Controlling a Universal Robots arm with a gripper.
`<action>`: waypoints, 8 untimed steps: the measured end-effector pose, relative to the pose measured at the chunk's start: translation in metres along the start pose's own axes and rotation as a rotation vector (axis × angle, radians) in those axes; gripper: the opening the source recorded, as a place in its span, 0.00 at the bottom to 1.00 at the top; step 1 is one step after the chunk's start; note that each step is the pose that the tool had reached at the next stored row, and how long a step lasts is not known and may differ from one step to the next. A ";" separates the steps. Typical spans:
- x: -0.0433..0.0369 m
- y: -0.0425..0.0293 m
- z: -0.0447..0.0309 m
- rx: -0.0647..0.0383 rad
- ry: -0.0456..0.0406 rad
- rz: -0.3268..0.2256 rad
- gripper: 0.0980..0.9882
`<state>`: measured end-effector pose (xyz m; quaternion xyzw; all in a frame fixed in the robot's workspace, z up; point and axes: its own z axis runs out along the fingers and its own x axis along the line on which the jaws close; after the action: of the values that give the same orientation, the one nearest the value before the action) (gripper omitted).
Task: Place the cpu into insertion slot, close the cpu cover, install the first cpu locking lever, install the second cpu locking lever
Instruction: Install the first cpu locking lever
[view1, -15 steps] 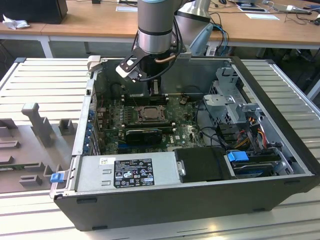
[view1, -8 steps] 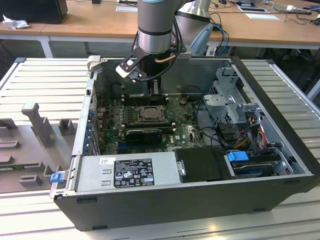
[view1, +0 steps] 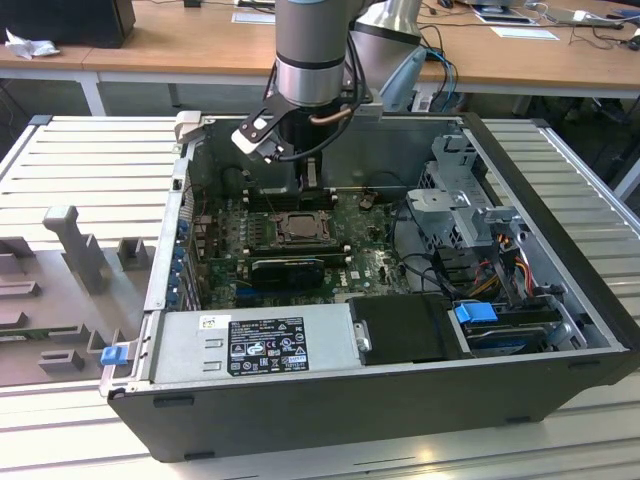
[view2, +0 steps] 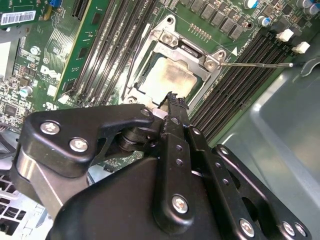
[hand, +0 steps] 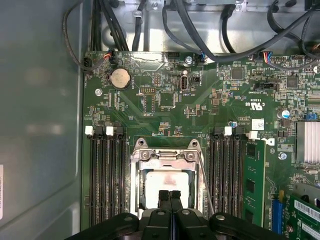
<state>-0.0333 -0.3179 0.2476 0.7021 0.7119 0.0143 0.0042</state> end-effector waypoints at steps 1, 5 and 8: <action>0.0000 0.0000 -0.0005 0.000 0.0000 0.000 0.01; 0.0001 0.0001 -0.0056 0.000 0.0000 0.000 0.01; 0.0001 0.0002 -0.0082 0.000 0.0001 0.000 0.01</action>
<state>-0.0333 -0.3179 0.2558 0.7021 0.7119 0.0143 0.0042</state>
